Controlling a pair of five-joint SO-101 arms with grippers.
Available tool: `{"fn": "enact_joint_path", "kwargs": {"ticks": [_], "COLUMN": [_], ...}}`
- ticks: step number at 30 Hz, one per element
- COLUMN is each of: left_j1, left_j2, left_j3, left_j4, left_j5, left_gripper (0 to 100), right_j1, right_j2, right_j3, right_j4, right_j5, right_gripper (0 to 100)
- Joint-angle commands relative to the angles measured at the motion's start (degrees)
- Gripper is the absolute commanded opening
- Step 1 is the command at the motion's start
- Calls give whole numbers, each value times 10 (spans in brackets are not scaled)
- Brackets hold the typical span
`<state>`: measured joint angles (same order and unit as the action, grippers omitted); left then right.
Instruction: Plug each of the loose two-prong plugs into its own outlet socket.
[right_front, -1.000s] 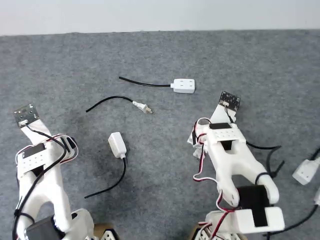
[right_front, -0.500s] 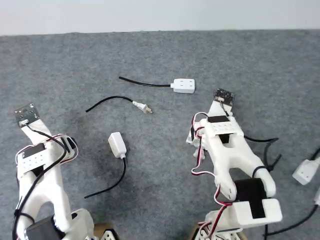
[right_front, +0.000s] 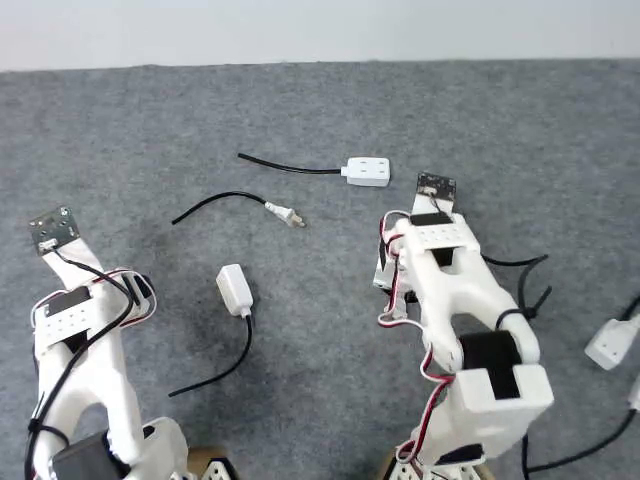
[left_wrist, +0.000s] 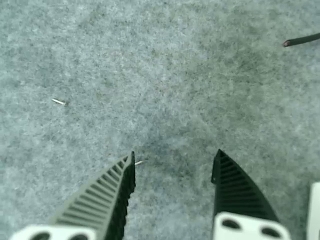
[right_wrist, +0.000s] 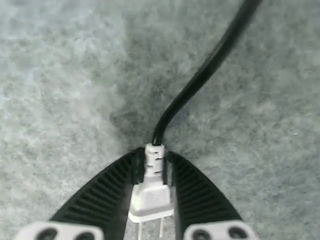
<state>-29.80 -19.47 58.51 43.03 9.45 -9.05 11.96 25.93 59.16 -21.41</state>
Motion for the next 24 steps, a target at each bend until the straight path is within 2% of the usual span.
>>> {"fn": "enact_joint_path", "kwargs": {"ticks": [1, 6, 12, 20, 24], "left_j1": [4, 4, 4, 6, 10], "left_j2": [-8, -8, -8, -9, -9], "left_j3": [-22, -22, -22, -26, -26], "left_j4": [5, 5, 5, 29, 29], "left_j5": [-5, -5, -5, -36, -36], "left_gripper": [232, 232, 232, 232, 232], "right_j1": [-9, -12, -15, -3, 0], "right_j2": [22, 21, 21, -30, -30], "right_j3": [-22, -25, -24, -31, -31], "right_j4": [5, 6, 9, 51, 59], "right_j5": [6, 15, 69, 204, 247], "right_gripper": [7, 9, 9, 9, 17]}}
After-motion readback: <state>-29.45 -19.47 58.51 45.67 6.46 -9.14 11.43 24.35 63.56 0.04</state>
